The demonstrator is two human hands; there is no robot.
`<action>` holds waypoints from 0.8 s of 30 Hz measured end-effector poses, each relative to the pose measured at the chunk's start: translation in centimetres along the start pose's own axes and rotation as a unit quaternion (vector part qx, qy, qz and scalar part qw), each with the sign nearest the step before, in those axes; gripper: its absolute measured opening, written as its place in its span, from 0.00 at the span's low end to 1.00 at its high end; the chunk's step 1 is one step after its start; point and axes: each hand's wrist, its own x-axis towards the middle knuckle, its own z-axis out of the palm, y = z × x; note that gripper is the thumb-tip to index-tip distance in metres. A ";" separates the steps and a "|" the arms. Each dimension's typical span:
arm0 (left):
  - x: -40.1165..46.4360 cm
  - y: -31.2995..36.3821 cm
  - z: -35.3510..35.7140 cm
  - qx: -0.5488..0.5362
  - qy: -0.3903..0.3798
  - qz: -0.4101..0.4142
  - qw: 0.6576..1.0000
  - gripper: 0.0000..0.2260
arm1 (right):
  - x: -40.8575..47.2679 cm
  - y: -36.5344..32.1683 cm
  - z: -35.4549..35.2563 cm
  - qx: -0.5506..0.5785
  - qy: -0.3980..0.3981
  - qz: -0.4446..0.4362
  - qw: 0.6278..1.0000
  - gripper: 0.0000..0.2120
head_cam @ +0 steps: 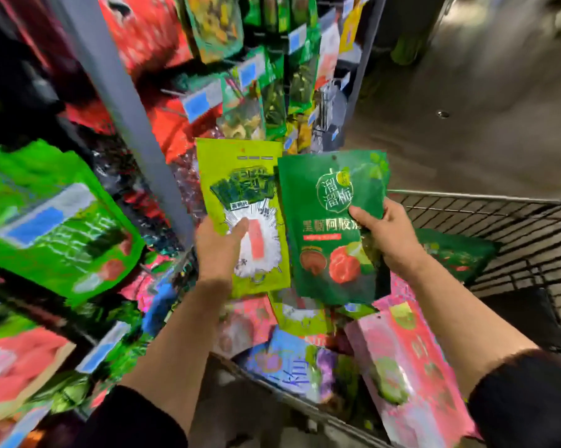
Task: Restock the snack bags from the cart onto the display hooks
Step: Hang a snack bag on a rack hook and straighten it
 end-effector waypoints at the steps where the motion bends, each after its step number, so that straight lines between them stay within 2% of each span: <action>1: -0.1 0.9 -1.4 -0.009 0.012 0.008 1.000 0.12 | -0.1 -0.8 1.7 0.000 0.011 -0.016 1.000 0.09; 5: -0.3 2.7 -7.5 -0.013 0.083 0.050 0.995 0.13 | -0.4 -3.6 7.5 0.025 0.020 -0.056 0.998 0.12; 9: -1.6 5.2 -13.1 -0.002 0.176 0.084 0.981 0.30 | -1.2 -7.3 12.3 0.016 -0.023 -0.118 0.993 0.15; 10: -2.2 5.9 -14.4 -0.001 0.200 0.092 0.976 0.30 | -1.6 -8.4 13.5 0.012 -0.040 -0.133 0.990 0.18; 13: -4.7 7.9 -18.1 0.052 0.299 0.144 0.942 0.21 | -2.0 -11.5 16.9 -0.009 -0.091 -0.193 0.977 0.42; 14: -5.6 8.5 -19.3 0.071 0.332 0.159 0.927 0.19 | -2.0 -12.3 18.2 -0.008 -0.114 -0.208 0.971 0.45; 15: -6.8 9.1 -20.6 0.090 0.366 0.172 0.910 0.18 | -3.1 -13.7 19.5 0.000 -0.140 -0.218 0.966 0.42; 18: -10.4 10.4 -24.4 0.128 0.451 0.190 0.863 0.17 | -6.6 -17.3 23.1 0.026 -0.211 -0.262 0.941 0.26; 20: -13.1 11.3 -26.8 0.156 0.491 0.198 0.834 0.15 | -8.7 -19.0 25.5 0.047 -0.257 -0.304 0.916 0.26; 24: -17.9 12.7 -31.6 0.173 0.549 0.199 0.793 0.22 | -14.0 -22.0 29.8 0.096 -0.331 -0.345 0.873 0.29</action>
